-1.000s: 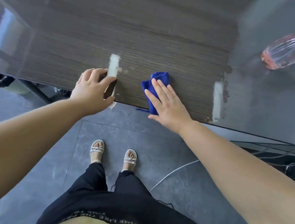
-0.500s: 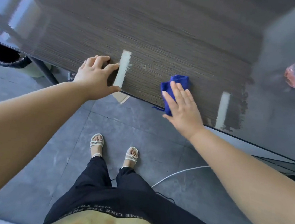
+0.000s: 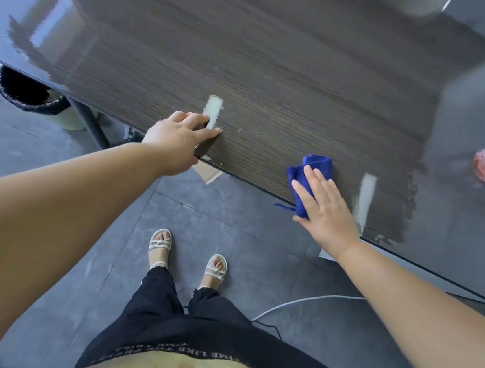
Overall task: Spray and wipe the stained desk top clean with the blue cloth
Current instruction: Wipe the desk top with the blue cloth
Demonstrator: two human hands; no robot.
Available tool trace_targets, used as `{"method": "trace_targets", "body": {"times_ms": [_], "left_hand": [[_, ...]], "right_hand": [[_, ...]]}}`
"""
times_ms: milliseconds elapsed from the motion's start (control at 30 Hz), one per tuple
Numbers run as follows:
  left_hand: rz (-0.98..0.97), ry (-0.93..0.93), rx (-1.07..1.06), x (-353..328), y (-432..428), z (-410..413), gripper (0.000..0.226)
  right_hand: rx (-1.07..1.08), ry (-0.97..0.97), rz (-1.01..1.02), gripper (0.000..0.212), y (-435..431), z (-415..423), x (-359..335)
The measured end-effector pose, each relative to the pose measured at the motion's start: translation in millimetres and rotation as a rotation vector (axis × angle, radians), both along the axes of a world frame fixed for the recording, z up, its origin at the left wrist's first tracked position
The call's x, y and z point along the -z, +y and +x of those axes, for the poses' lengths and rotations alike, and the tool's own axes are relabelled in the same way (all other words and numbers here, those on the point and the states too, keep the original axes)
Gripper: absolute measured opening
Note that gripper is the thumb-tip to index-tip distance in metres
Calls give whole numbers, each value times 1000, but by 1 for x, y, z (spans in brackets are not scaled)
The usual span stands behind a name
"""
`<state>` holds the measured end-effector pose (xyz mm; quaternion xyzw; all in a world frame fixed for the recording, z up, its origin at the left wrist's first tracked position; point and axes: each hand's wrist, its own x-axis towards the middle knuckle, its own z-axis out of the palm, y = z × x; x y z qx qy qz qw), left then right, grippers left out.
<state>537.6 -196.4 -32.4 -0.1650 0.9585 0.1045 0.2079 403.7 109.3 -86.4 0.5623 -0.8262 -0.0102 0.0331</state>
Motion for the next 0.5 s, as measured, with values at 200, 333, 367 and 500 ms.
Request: {"method": "trace_targets", "body": {"times_ms": [200,333,367,500], "left_hand": [[43,10,-5,-2,-12,-2,72],[81,37,-17,-3,-15,1,68],[98,54,-22,-4,-16,1,68],[193,82,-55,-2,-16,5,67]], "right_hand": [[48,18,-47,92,-91,36,9],[50,-16,-19,86,-146,57,6],[25,-29,-4,84,-144,53,4],[-104,-37,25,93,-85,22,-2]]}}
